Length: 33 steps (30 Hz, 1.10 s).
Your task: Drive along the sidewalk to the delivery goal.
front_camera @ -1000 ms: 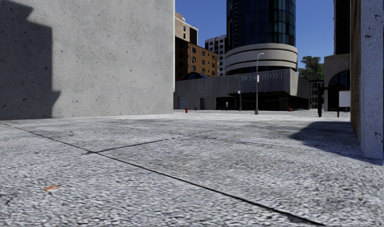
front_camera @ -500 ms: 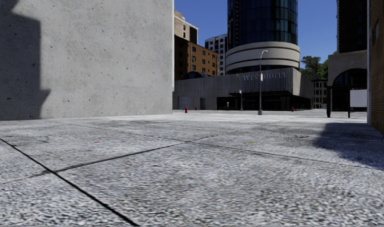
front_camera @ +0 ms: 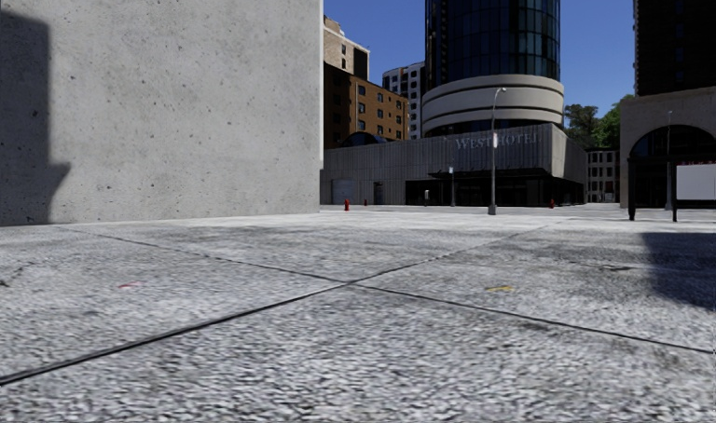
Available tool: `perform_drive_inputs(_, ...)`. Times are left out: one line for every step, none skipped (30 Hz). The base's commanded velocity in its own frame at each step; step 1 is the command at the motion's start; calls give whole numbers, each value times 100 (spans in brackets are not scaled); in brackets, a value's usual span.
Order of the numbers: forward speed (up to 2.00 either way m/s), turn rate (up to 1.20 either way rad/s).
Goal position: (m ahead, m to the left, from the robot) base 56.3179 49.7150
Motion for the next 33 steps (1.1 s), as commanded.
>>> perform_drive_inputs(200, 0)
perform_drive_inputs(200, 0)
perform_drive_inputs(200, 0)
perform_drive_inputs(200, 0)
perform_drive_inputs(200, 0)
perform_drive_inputs(200, 0)
perform_drive_inputs(200, 0)
perform_drive_inputs(200, 0)
perform_drive_inputs(200, 0)
perform_drive_inputs(200, 0)
perform_drive_inputs(200, 0)
perform_drive_inputs(200, 0)
perform_drive_inputs(200, 0)
perform_drive_inputs(200, 0)
perform_drive_inputs(200, 0)
perform_drive_inputs(200, 0)
perform_drive_inputs(200, 0)
perform_drive_inputs(200, 0)
perform_drive_inputs(200, 0)
perform_drive_inputs(200, 0)
perform_drive_inputs(200, 0)
perform_drive_inputs(200, 0)
perform_drive_inputs(200, 0)
perform_drive_inputs(200, 0)
perform_drive_inputs(200, 0)
perform_drive_inputs(200, 0)
perform_drive_inputs(200, 0)
perform_drive_inputs(200, 0)
perform_drive_inputs(200, 0)
perform_drive_inputs(200, 0)
perform_drive_inputs(200, 0)
perform_drive_inputs(200, 0)
perform_drive_inputs(200, 0)
